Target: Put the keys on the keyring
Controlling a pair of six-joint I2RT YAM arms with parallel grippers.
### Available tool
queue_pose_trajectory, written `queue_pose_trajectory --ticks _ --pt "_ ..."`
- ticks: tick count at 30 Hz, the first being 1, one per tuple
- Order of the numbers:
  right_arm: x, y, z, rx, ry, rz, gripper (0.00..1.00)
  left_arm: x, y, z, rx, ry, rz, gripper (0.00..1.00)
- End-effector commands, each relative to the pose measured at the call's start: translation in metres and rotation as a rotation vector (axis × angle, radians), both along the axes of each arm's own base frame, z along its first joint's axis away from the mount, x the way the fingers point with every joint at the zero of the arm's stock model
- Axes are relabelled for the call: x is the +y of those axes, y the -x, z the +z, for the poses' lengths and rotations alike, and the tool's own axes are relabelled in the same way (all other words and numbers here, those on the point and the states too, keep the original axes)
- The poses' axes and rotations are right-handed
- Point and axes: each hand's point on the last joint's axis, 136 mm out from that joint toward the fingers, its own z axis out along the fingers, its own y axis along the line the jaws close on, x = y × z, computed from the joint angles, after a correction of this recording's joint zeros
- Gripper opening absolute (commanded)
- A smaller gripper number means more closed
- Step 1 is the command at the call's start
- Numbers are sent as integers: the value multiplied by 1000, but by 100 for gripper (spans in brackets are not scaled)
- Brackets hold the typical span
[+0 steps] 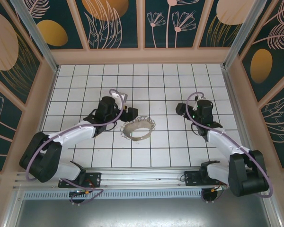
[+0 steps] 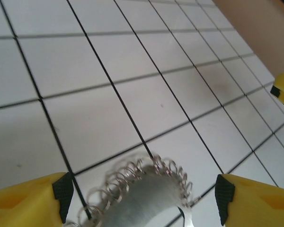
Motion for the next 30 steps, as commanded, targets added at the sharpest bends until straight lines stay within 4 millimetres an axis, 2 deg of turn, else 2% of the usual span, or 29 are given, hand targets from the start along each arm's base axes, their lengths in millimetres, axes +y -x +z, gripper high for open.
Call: queue_pose_trajectory --ticks 1,4,5,7,10,17,21,23,24,30 --pt "18 10 4 11 -86 77 84 -15 9 -7 13 -1 -64 80" --pt "22 14 3 31 -105 92 86 -30 18 -12 17 -12 -114 79" --pt "22 15 2 37 -109 92 96 -35 21 -14 15 -18 -136 78" --pt "24 18 0 46 -119 101 99 -44 26 -18 14 -25 -179 75" --pt "27 22 0 51 -138 115 98 -56 33 -24 20 -29 -240 72" --pt "27 29 1 57 -161 109 87 -88 47 -35 48 -80 -389 65" --pt "24 32 -1 55 -159 98 85 -108 56 -47 81 -126 -487 61" --pt "21 33 -3 58 -145 87 85 -112 61 -61 110 -147 -512 61" --pt "20 34 -4 57 -131 84 85 -120 58 -55 95 -136 -519 60" --pt "11 34 -7 78 -118 49 85 -127 51 -61 86 -159 -516 59"
